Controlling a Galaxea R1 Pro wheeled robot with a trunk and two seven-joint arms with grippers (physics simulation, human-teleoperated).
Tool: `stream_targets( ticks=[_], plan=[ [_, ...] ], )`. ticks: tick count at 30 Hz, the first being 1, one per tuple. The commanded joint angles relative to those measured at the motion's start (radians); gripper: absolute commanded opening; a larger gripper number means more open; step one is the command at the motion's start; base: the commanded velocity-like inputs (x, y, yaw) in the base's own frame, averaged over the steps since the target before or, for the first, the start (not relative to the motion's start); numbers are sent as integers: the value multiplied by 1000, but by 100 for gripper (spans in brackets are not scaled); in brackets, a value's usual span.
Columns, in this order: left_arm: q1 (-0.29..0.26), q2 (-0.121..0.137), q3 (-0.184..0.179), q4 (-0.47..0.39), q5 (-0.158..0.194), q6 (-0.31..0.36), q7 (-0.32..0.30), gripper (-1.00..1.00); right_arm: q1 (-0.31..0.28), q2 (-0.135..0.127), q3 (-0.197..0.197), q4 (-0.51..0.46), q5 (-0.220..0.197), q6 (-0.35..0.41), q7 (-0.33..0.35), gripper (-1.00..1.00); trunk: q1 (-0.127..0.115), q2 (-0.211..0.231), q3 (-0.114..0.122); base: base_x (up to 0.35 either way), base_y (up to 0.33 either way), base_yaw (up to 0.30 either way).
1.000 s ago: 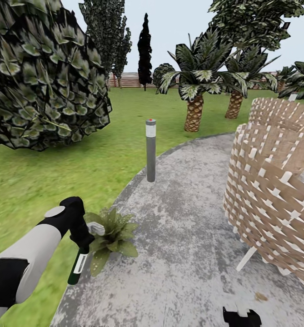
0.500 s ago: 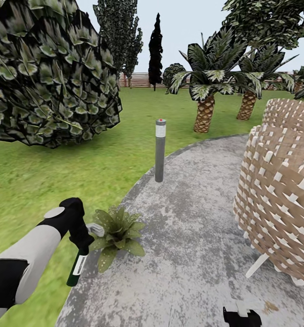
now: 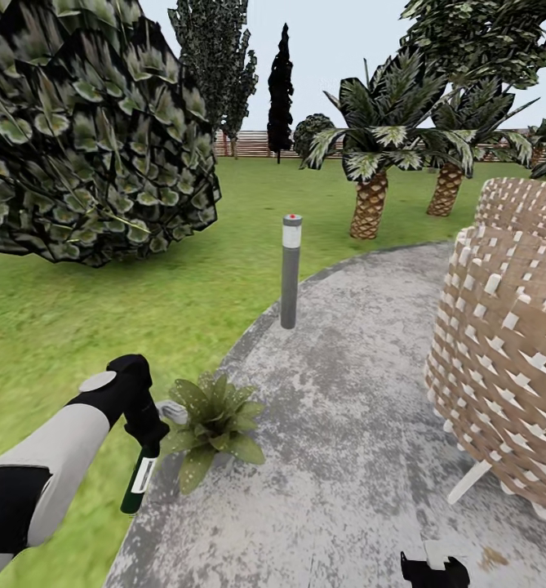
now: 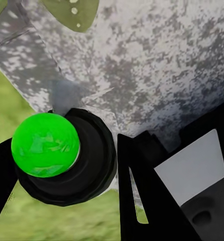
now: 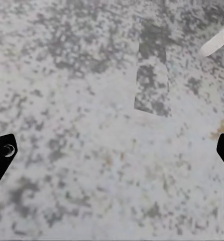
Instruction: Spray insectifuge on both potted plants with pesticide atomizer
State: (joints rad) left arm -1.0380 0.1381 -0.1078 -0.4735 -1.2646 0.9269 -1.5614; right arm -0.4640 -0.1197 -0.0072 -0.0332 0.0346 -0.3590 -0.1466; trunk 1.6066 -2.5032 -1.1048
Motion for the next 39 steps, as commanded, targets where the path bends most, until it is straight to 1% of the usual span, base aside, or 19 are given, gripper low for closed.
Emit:
stream_targets(
  ticks=[1, 6, 15, 18, 19, 20, 21, 22, 24, 25, 26, 31, 32, 33, 34, 35, 37, 38, 39],
  plan=[
    [0, 0, -4, -2, -6, 12, -9, -100, -1, 0, -1, 1, 4, -3, -4, 100, 0, 0, -1, 214, 215, 0],
    [0, 0, -10, -1, -6, 12, -9, -100, -1, 0, -1, 1, 4, -3, -4, 100, 0, 0, -1, 159, 250, 0],
    [1, 18, -2, 0, -6, 10, -9, -100, -1, -3, -1, 1, 4, -3, -4, 100, 0, 0, -1, -193, 252, 0],
    [20, 48, 4, -1, 3, 3, -9, -100, -1, -3, -1, 2, 4, -3, -4, 100, 0, 0, -1, -240, 232, 0],
    [36, 56, 11, -2, 7, 0, 14, -100, -1, -3, -1, 2, 4, -3, -4, 100, 0, 0, -1, -253, 226, -5],
    [72, 61, 36, -11, 11, -12, 68, -100, -1, -3, -1, 2, 4, -3, -4, 100, 0, 0, -1, -264, 220, -107],
    [109, 63, 74, -33, 13, -52, 126, -100, -1, -3, -1, 2, 4, -3, -4, 100, 0, 0, 0, -268, 218, -200],
    [171, 61, 183, -73, 46, -164, 215, -100, -1, -3, -1, 2, 4, -3, -4, 100, 0, 0, 0, -269, 216, -246],
    [234, 57, 338, -97, 117, -324, 316, -100, -1, -3, -1, 2, 4, -3, -3, 100, 0, 0, 1, -270, 216, -243],
    [257, 56, 395, -99, 143, -392, 359, -100, -1, -2, 0, 2, 4, -3, -3, 100, 0, 0, 2, -270, 216, -124],
    [279, 57, 436, -98, 161, -450, 392, -100, -1, -2, 1, 1, 4, -3, -1, 100, 0, 0, 2, -270, 216, -63],
    [358, 60, 543, -93, 185, -680, 433, -100, -1, 1, 1, -9, 4, -3, 3, 100, 0, 0, 2, -171, 140, -17],
    [365, 60, 577, -89, 186, -726, 435, -100, -1, 1, 1, -31, 4, -2, 9, 100, 0, 0, 2, -31, 26, -2],
    [374, 60, 617, -87, 187, -776, 436, -100, -1, 2, 1, -66, 5, -2, 29, 100, 0, 0, 2, -13, 10, -1],
    [385, 60, 636, -86, 187, -809, 437, -100, -1, 2, 1, -85, 5, -2, 52, 100, 0, 0, 2, -6, 5, 0],
    [407, 61, 655, -85, 188, -866, 437, -100, -1, -2, 0, -113, 5, -2, 109, 100, 0, 0, 2, 0, 0, 0],
    [418, 60, 655, -85, 188, -885, 436, -100, -1, -4, 3, -120, 11, -2, 121, 100, 0, 0, 2, 0, 0, 0],
    [420, 60, 653, -84, 188, -898, 435, -100, -1, -4, 23, -135, 35, -1, 132, 100, 0, 0, 2, 0, 0, 0],
    [421, 58, 649, -84, 188, -913, 432, -100, -1, -4, 58, -166, 76, -1, 157, 100, 0, 0, 2, 0, 0, 0]
  ],
)
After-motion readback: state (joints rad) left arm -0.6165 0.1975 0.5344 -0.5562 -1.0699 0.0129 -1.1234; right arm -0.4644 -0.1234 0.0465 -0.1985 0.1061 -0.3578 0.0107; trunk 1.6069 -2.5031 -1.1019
